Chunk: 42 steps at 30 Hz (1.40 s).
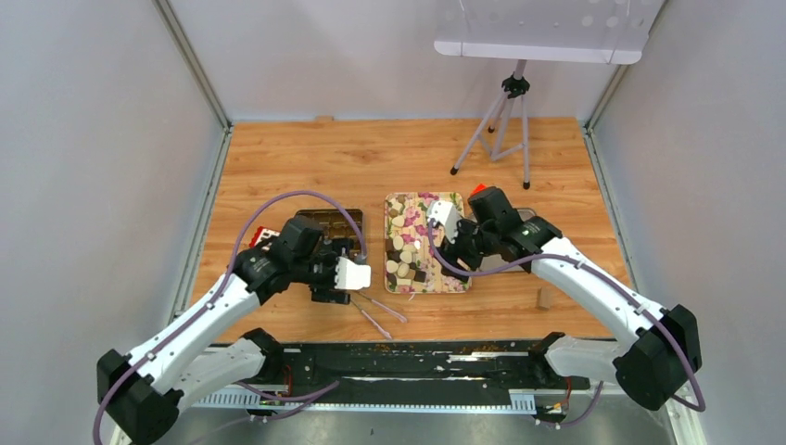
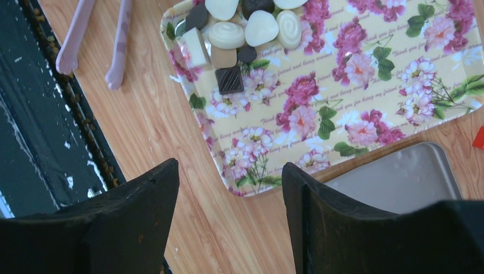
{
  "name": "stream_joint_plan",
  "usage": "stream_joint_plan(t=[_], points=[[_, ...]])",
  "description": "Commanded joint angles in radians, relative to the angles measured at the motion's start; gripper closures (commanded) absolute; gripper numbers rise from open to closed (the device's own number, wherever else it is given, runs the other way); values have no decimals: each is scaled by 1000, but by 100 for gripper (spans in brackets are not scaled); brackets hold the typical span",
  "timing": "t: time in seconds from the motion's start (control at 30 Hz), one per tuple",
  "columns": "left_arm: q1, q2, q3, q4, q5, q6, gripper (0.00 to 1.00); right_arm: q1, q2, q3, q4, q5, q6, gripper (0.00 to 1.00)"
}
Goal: Pack the chocolate
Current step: Pick up the clamp from the center of the board.
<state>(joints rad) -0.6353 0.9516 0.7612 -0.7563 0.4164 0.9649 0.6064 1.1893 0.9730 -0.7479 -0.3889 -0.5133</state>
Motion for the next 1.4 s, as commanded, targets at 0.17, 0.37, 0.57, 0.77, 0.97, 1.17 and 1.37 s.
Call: stream_joint_plan(t=[0.17, 0.37, 0.57, 0.77, 0.97, 1.17, 1.37], points=[[52, -83, 80, 24, -314, -318, 9, 44, -29, -38, 204, -19, 273, 39], [252, -132, 123, 178, -238, -876, 1, 54, 59, -17, 193, -27, 307, 42], [307, -173, 42, 356, -162, -1088, 0, 175, 197, 42, 175, 3, 285, 43], [367, -141, 57, 279, -273, -922, 0, 298, 311, 88, 209, 49, 296, 41], [411, -165, 38, 313, -316, -959, 0, 355, 400, 115, 199, 48, 328, 40], [476, -179, 26, 325, -281, -1019, 0, 398, 448, 112, 229, 51, 350, 39], [495, -197, 28, 326, -283, -1001, 0, 429, 494, 118, 244, 77, 353, 41]])
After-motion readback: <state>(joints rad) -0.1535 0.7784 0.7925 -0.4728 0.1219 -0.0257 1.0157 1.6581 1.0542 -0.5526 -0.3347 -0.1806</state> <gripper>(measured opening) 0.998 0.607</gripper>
